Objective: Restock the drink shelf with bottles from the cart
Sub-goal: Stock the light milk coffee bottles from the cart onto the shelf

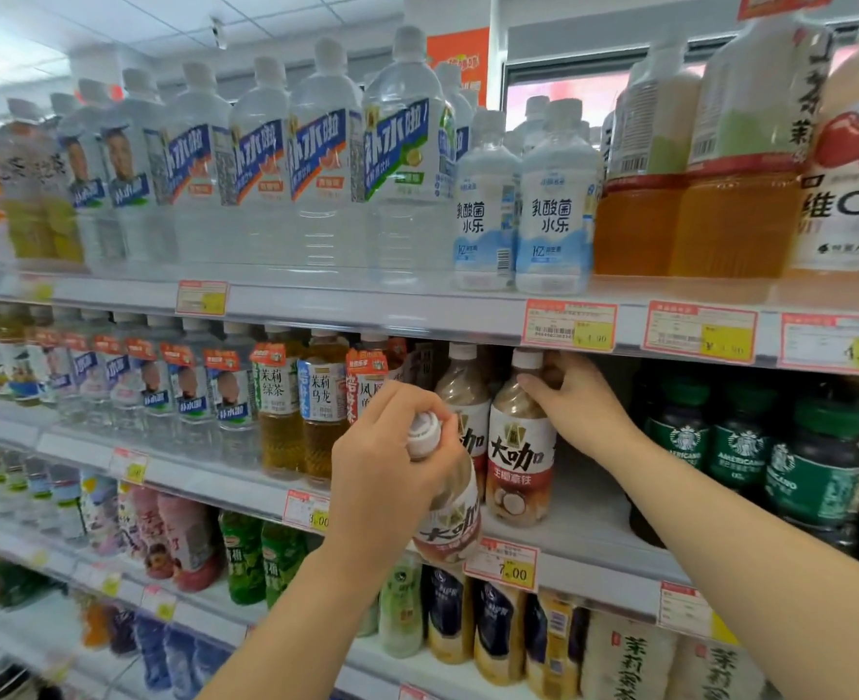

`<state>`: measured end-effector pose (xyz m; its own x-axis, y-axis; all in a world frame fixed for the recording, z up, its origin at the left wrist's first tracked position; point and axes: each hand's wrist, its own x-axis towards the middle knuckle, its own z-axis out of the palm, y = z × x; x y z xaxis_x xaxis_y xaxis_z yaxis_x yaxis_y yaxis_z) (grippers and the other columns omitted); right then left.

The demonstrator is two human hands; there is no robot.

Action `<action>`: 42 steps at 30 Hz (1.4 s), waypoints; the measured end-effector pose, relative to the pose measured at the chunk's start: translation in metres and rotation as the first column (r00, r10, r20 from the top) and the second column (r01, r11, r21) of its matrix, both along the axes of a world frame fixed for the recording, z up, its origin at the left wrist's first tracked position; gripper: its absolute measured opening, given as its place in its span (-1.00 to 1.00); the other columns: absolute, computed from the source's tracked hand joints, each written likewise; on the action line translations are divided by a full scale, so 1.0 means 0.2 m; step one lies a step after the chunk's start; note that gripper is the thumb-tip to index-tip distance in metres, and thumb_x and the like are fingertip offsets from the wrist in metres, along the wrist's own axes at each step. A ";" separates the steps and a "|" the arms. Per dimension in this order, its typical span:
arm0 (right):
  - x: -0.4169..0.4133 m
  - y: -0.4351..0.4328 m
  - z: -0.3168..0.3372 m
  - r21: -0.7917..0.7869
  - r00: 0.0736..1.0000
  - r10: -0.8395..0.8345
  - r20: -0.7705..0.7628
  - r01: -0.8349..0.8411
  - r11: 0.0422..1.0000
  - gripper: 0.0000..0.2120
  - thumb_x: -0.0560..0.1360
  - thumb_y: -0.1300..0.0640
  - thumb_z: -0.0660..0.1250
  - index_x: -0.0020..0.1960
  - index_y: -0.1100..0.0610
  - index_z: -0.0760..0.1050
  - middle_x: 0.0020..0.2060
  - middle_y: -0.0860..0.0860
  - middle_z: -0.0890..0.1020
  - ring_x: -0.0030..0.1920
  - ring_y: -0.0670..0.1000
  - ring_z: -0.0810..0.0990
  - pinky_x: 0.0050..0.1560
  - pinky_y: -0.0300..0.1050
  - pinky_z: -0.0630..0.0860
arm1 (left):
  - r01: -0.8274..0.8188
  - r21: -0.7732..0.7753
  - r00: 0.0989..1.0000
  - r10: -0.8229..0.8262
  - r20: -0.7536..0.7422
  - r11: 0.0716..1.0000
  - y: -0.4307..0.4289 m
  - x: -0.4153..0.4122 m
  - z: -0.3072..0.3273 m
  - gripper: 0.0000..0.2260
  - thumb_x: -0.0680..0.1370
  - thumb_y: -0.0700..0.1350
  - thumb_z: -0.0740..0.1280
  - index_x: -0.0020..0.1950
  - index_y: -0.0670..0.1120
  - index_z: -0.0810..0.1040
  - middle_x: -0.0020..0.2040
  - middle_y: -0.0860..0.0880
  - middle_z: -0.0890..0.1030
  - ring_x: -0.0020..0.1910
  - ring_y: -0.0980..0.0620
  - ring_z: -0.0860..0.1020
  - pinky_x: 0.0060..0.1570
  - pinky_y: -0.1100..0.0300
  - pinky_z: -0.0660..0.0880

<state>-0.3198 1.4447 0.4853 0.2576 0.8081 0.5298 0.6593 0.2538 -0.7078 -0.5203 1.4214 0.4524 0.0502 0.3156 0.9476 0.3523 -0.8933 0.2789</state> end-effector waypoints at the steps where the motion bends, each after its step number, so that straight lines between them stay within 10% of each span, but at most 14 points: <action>1: 0.00 -0.01 -0.02 0.017 1.000 0.011 -0.029 -0.010 1.000 -0.63 0.51 0.14 0.31 0.31 0.10 0.38 0.22 0.03 0.53 0.24 0.04 0.48 0.15 -0.17 0.37 | 0.005 -0.005 1.000 -0.005 -0.001 1.000 0.00 0.00 0.00 -0.93 0.45 -0.11 0.33 -0.18 -0.10 0.51 -0.22 0.12 0.49 -0.23 0.23 0.48 -0.21 0.47 0.39; 7: -0.05 -0.12 -0.31 -0.041 0.983 -0.175 0.045 0.177 0.983 -0.09 0.25 -0.05 0.54 0.45 -0.02 0.12 0.36 -0.02 0.33 0.34 0.01 0.36 0.25 -0.01 0.38 | 0.013 -0.009 1.000 -0.013 0.005 1.000 0.02 0.01 0.01 -0.92 0.44 -0.11 0.32 -0.18 -0.12 0.52 -0.23 0.08 0.52 -0.22 0.22 0.48 -0.23 0.44 0.41; 17: 0.01 -0.11 -0.38 -0.109 0.997 -0.040 -0.065 0.033 0.994 -0.18 0.34 0.06 0.50 0.46 -0.01 0.13 0.33 -0.04 0.43 0.28 -0.08 0.42 0.21 -0.16 0.39 | 0.056 0.006 0.998 -0.056 -0.030 0.998 -0.02 0.06 0.03 -0.94 0.44 -0.11 0.33 -0.17 -0.10 0.52 -0.23 0.10 0.52 -0.22 0.24 0.48 -0.19 0.46 0.39; 24: -0.01 -0.54 -0.37 0.003 0.979 0.193 0.062 -0.193 0.981 -0.26 0.32 -0.13 0.45 0.36 -0.32 0.11 0.23 -0.42 0.37 0.26 -0.36 0.36 0.21 -0.43 0.36 | 0.216 0.080 0.976 -0.213 -0.048 0.973 -0.12 0.27 0.11 -0.95 0.44 -0.19 0.38 -0.17 -0.15 0.54 -0.19 0.09 0.51 -0.20 0.23 0.49 -0.15 0.44 0.40; 30: 0.05 -0.48 -0.41 0.117 0.991 0.082 -0.107 -0.069 0.991 -0.27 0.28 0.03 0.55 0.22 -0.44 0.21 0.14 -0.37 0.48 0.19 -0.26 0.49 0.15 -0.22 0.51 | 0.334 0.102 0.941 -0.325 -0.098 0.937 -0.14 0.47 0.11 -0.86 0.45 -0.16 0.39 -0.02 -0.17 0.58 -0.06 0.06 0.52 -0.08 0.23 0.50 -0.04 0.43 0.43; 36: 0.09 -0.40 -0.46 0.089 0.979 -0.102 -0.176 0.119 0.989 -0.24 0.27 0.05 0.55 0.35 -0.16 0.23 0.21 -0.19 0.49 0.23 -0.18 0.47 0.23 -0.06 0.48 | 0.214 0.054 0.960 -0.200 -0.196 0.975 -0.02 0.38 -0.02 -0.62 0.51 -0.01 0.30 0.31 -0.01 0.38 0.23 0.10 0.39 0.10 0.28 0.43 0.12 0.43 0.36; 42: 0.08 -0.32 -0.48 0.004 0.962 -0.237 -0.136 0.240 0.971 -0.24 0.31 0.10 0.53 0.39 0.05 0.23 0.22 -0.01 0.51 0.23 -0.02 0.48 0.16 -0.20 0.40 | -0.158 -0.035 0.959 0.145 -0.245 0.987 0.17 0.26 -0.28 -0.65 0.47 -0.01 0.34 0.24 0.04 0.40 0.30 -0.03 0.30 0.27 -0.07 0.34 0.14 -0.08 0.43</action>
<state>-0.3036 1.3801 0.3900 0.5112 0.7037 0.4934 0.6025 0.1160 -0.7896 -0.4682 1.4552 0.3971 0.2225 0.3873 0.8947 0.5453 -0.8102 0.2151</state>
